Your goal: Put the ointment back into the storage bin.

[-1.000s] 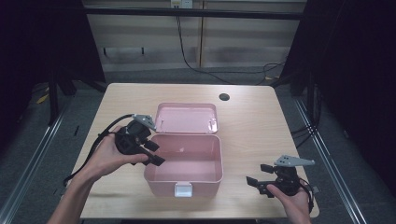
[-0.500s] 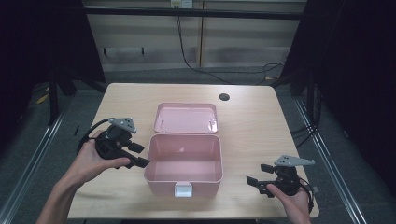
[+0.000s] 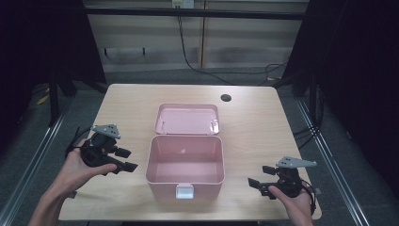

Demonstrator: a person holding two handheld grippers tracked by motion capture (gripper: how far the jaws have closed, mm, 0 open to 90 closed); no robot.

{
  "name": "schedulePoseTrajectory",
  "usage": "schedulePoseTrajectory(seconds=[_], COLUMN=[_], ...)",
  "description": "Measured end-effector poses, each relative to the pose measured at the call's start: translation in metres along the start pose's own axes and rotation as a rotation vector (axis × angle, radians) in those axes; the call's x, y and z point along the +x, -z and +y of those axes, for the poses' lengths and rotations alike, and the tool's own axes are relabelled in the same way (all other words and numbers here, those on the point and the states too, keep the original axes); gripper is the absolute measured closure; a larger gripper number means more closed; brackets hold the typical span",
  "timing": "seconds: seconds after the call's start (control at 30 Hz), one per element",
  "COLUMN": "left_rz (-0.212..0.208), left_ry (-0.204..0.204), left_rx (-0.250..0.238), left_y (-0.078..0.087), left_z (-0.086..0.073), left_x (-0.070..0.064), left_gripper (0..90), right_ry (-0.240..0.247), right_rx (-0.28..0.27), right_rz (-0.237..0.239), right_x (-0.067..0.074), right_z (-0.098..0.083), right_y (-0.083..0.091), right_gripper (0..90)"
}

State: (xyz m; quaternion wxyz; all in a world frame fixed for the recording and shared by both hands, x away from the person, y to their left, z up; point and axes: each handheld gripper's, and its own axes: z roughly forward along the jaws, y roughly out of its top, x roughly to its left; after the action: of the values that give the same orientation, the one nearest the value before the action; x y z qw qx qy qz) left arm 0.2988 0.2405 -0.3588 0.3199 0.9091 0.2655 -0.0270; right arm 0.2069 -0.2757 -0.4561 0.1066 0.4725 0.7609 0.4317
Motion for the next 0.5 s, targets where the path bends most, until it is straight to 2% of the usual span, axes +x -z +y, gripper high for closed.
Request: schedulePoseTrajectory(seconds=[0.03,0.13,0.27,0.5], left_rz=[-0.003,0.017,0.028,0.037], left_ry=[0.001,-0.001,0.006,0.051], left_rx=[-0.004,0.024,0.013,0.013], left_y=[-0.001,-0.002,-0.003,-0.012], left_z=[-0.002,-0.01,-0.024,-0.043], left_x=[0.0,-0.001,0.003,0.012], left_gripper=[38.1,38.1,38.0,36.8], right_ry=[0.0,0.0,0.001,0.003], right_rx=[0.003,0.004,0.002,0.006], right_rz=[-0.002,0.0,-0.002,-0.005], right_x=[0.0,0.0,0.0,0.0], right_z=[0.0,0.0,0.0,0.0], right_y=[0.0,-0.001,0.0,-0.001], right_gripper=[17.5,17.5,17.5,17.5])
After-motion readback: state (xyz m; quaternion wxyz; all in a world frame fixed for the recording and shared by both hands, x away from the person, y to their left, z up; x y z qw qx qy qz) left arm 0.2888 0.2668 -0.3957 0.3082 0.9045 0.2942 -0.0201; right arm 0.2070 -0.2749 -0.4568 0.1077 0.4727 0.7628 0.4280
